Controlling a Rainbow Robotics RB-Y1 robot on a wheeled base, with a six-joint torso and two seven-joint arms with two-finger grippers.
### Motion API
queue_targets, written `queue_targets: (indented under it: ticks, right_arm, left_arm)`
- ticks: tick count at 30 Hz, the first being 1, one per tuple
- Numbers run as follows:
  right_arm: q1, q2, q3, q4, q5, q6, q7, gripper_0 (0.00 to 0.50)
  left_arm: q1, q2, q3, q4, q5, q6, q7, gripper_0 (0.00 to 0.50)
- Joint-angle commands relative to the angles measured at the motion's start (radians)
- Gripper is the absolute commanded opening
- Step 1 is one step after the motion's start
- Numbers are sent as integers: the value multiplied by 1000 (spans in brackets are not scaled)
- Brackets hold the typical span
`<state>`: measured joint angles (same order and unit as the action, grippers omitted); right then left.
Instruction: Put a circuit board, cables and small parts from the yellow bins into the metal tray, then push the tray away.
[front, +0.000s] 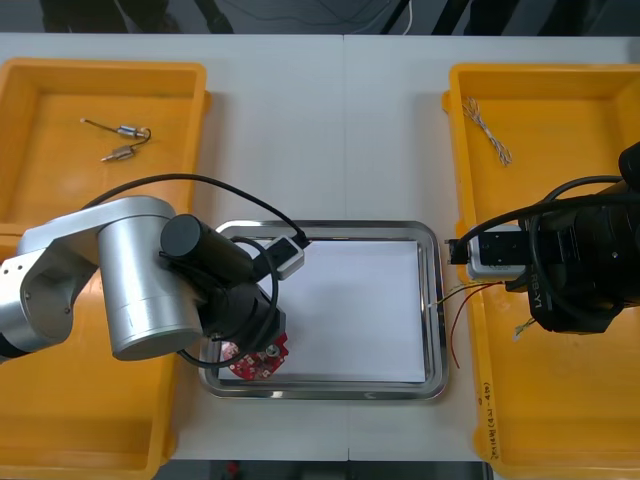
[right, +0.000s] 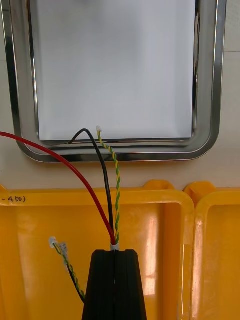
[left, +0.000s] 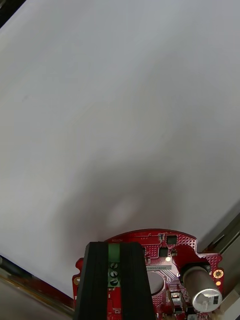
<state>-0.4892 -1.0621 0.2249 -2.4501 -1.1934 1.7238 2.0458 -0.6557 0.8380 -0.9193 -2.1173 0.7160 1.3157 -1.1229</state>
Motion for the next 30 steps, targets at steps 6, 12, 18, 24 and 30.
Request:
queue_targets:
  ticks: [6, 12, 18, 24, 30]
  right_arm:
    - [-31, -38, 10, -23, 12, 14, -18, 0]
    - [-31, -38, 11, -23, 14, 16, -18, 0]
    - [-31, -38, 11, -23, 14, 16, -18, 0]
    - [-31, -38, 11, -23, 12, 16, -19, 0]
    - [-31, -38, 11, -23, 14, 16, -19, 0]
  left_arm:
    - [-39, 21, -46, 8, -29, -43, 91, 0]
    - [-39, 21, -50, 10, -33, -43, 91, 0]
    - [-39, 23, -59, 14, -47, -52, 94, 0]
    - [-39, 23, -66, 17, -56, -56, 95, 0]
    - [-39, 21, -75, 23, -70, -67, 100, 0]
